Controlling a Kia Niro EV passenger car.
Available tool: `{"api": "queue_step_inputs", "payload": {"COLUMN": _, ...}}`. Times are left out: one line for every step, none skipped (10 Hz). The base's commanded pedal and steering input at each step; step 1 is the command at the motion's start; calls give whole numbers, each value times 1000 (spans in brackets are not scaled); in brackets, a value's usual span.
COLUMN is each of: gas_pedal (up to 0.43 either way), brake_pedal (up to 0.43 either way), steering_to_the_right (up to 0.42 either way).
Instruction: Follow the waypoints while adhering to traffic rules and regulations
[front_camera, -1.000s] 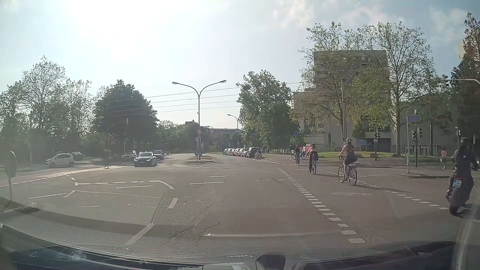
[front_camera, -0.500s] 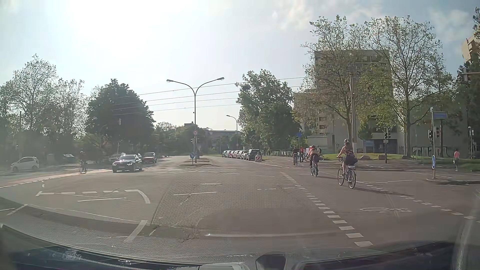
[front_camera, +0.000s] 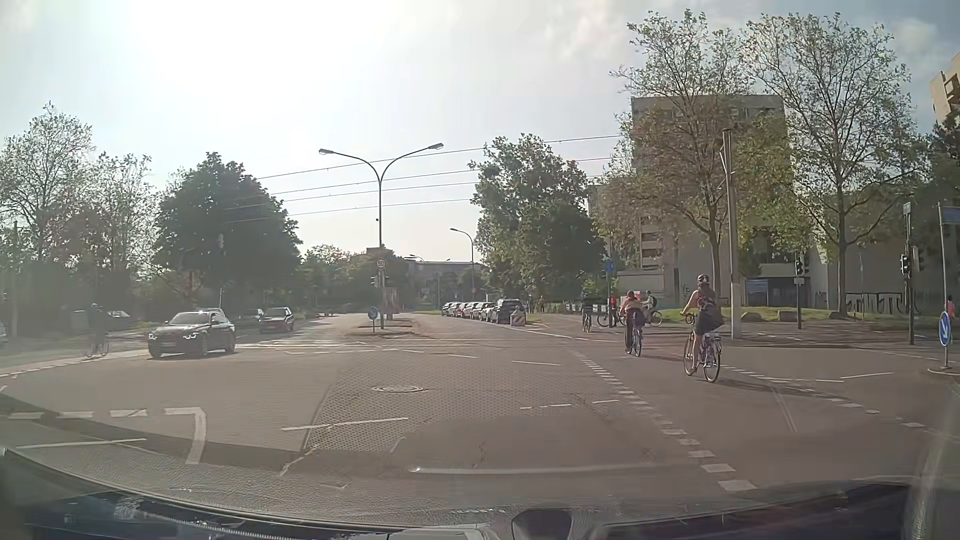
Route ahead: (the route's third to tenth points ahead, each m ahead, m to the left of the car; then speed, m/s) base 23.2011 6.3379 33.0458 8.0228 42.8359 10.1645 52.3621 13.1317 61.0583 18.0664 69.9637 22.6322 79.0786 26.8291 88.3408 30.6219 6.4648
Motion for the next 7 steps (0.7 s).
{"api": "queue_step_inputs", "payload": {"gas_pedal": 280, "brake_pedal": 0, "steering_to_the_right": -3}}
{"api": "queue_step_inputs", "payload": {"gas_pedal": 280, "brake_pedal": 0, "steering_to_the_right": -3}}
{"api": "queue_step_inputs", "payload": {"gas_pedal": 268, "brake_pedal": 0, "steering_to_the_right": -3}}
{"api": "queue_step_inputs", "payload": {"gas_pedal": 268, "brake_pedal": 0, "steering_to_the_right": -5}}
{"api": "queue_step_inputs", "payload": {"gas_pedal": 248, "brake_pedal": 0, "steering_to_the_right": -6}}
{"api": "queue_step_inputs", "payload": {"gas_pedal": 240, "brake_pedal": 0, "steering_to_the_right": -6}}
{"api": "queue_step_inputs", "payload": {"gas_pedal": 240, "brake_pedal": 0, "steering_to_the_right": -6}}
